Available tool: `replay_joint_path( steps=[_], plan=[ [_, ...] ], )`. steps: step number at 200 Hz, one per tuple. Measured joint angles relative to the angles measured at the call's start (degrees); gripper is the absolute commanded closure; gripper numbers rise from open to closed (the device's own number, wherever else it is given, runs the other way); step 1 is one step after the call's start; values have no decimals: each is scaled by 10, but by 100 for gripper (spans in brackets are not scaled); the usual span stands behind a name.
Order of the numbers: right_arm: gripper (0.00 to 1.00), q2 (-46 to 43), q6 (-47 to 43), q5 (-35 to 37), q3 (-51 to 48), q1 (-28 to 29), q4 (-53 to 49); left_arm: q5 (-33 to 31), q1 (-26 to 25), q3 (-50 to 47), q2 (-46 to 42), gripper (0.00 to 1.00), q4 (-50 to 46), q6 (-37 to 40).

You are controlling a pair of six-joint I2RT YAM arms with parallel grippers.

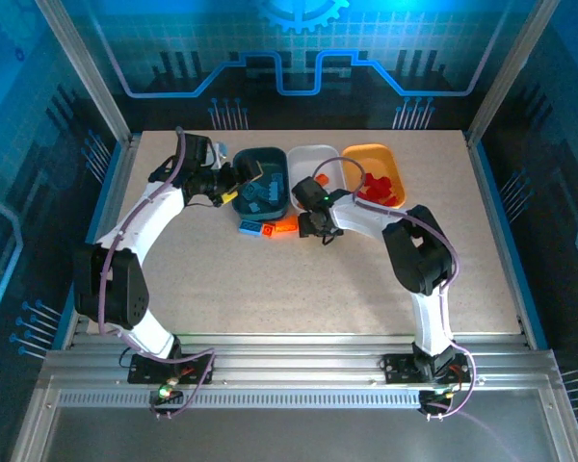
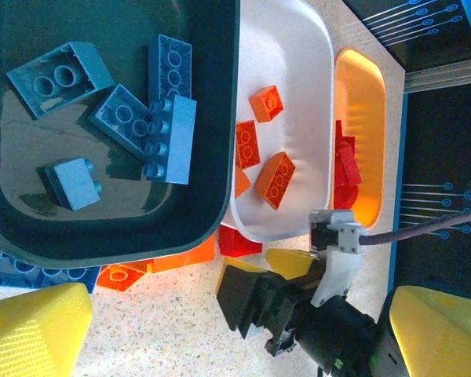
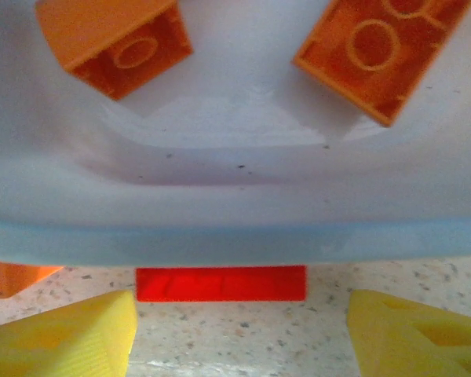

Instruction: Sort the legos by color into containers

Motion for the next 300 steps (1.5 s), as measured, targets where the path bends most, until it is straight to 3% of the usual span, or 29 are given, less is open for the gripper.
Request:
replay_joint_path(
  steps=[93, 146, 234, 254, 300],
  plan=[
    [51, 18, -9, 15, 3, 1, 24, 0, 0, 0, 0, 1, 0, -1],
    [55, 13, -19, 39, -11, 13, 47, 4, 0, 0, 0, 1, 2, -1],
    [56, -145, -29, 67, -94, 16, 52, 16, -35, 0, 16, 1, 9, -1],
    [55, -178, -41, 70, -95, -16, 52, 27, -62, 0, 30, 1, 11, -1],
    [54, -144, -60, 58, -57, -187, 37, 45, -163, 0, 82, 1, 8, 5]
  ],
)
